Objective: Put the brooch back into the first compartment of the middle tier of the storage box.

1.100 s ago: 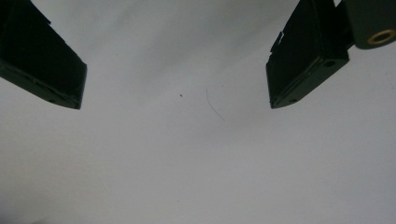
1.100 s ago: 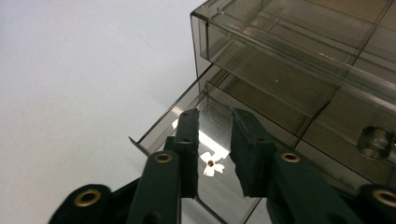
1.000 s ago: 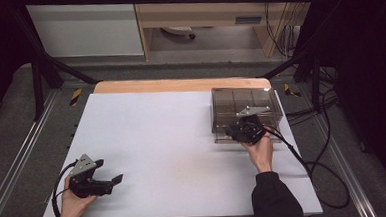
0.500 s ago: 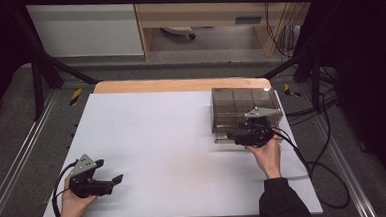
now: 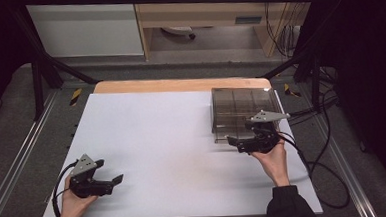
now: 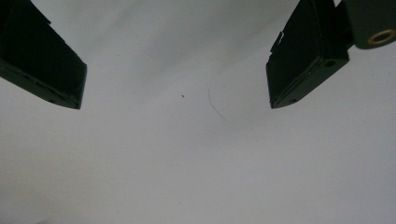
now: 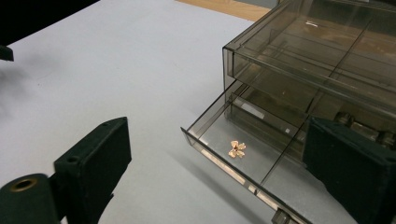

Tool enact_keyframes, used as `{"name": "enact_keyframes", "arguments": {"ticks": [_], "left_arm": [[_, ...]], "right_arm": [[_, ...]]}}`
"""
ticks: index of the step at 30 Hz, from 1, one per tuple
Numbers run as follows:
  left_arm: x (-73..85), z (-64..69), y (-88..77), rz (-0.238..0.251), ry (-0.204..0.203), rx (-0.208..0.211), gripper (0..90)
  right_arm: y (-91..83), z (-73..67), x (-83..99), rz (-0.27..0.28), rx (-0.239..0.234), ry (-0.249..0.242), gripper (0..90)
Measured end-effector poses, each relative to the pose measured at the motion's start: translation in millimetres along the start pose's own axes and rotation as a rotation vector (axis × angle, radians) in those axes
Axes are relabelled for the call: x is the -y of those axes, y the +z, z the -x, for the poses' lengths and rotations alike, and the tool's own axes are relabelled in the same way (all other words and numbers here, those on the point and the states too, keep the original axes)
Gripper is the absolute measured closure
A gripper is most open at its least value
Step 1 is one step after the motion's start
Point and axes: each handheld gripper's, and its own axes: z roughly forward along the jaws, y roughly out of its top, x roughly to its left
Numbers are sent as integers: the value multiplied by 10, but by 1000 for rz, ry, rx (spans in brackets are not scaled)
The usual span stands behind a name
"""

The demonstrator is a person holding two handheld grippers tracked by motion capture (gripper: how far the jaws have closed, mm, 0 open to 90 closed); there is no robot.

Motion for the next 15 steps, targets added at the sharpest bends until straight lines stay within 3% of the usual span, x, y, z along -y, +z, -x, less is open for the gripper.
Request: {"name": "enact_keyframes", "arguments": {"ticks": [15], "left_arm": [[0, 3, 5, 2, -2, 1, 49]], "right_arm": [[-113, -31, 251, 16, -20, 13, 17]]}}
